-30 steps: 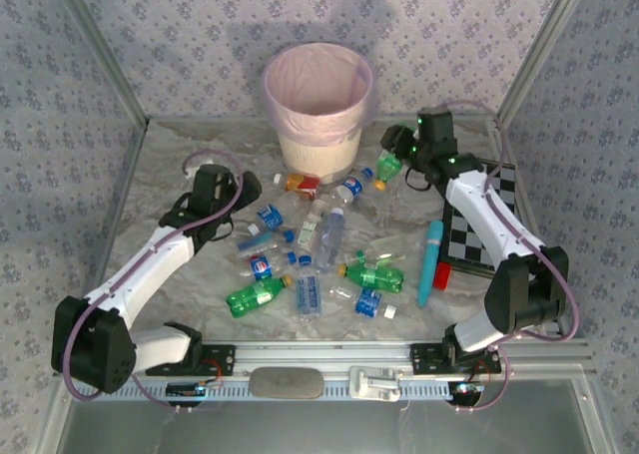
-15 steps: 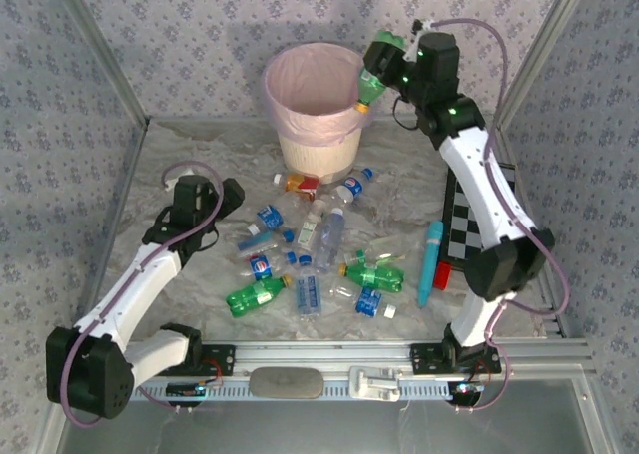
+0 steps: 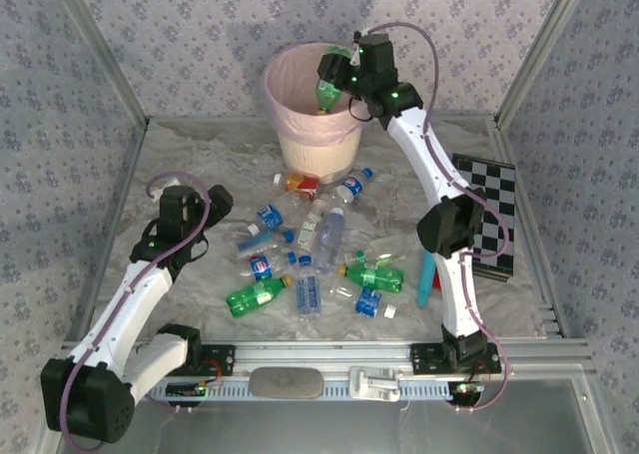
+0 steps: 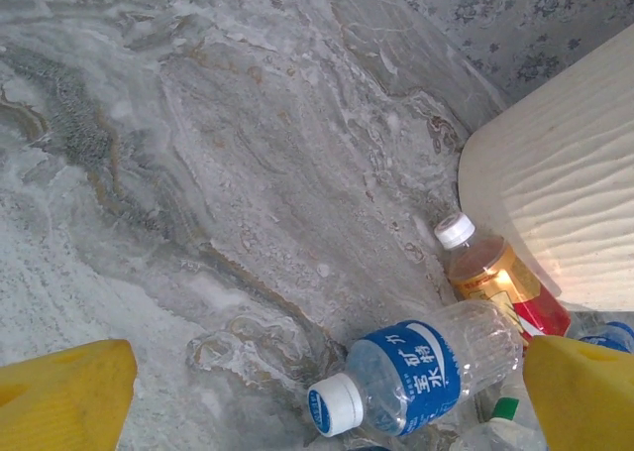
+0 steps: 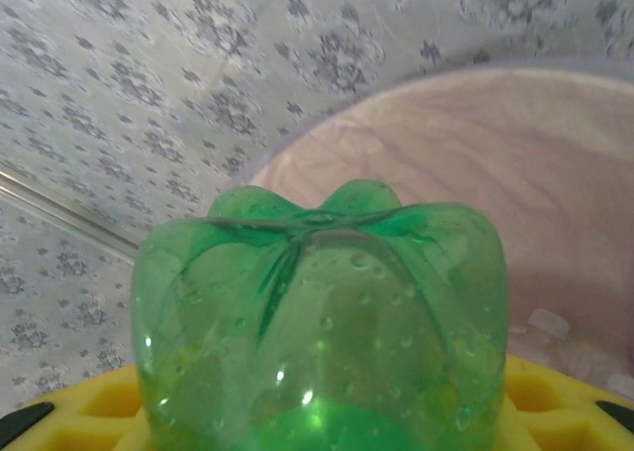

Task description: Put the plastic bottles in the bin

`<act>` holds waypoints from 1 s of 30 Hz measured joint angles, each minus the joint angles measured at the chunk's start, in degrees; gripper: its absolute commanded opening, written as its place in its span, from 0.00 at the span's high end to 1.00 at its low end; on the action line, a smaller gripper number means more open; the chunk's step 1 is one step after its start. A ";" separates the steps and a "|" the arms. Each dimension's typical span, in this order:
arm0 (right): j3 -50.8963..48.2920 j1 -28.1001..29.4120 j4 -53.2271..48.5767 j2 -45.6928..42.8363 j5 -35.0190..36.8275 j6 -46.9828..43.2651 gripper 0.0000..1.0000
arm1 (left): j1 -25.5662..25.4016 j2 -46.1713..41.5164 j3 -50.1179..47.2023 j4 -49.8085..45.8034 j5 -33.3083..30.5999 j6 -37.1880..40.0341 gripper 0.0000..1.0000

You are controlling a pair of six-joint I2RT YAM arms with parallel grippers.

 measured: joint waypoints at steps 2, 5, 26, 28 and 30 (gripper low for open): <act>0.02 0.22 -0.76 0.83 0.02 0.13 0.47 | 0.02 -0.02 -0.15 -0.26 0.15 0.00 0.00; 0.52 0.61 -1.01 1.18 0.04 0.15 0.46 | 0.04 -0.02 -0.26 -0.48 0.20 0.00 0.00; 4.11 1.44 -0.61 2.10 0.02 -0.09 0.00 | 0.07 0.00 -0.42 -0.44 2.60 -0.04 0.00; 4.11 1.44 -1.31 1.42 0.02 -0.57 0.00 | 0.07 0.02 -0.42 -0.07 3.56 0.02 0.00; 3.96 1.44 -2.40 0.28 0.02 -1.22 0.00 | 0.07 0.28 -0.42 0.83 4.92 0.26 0.00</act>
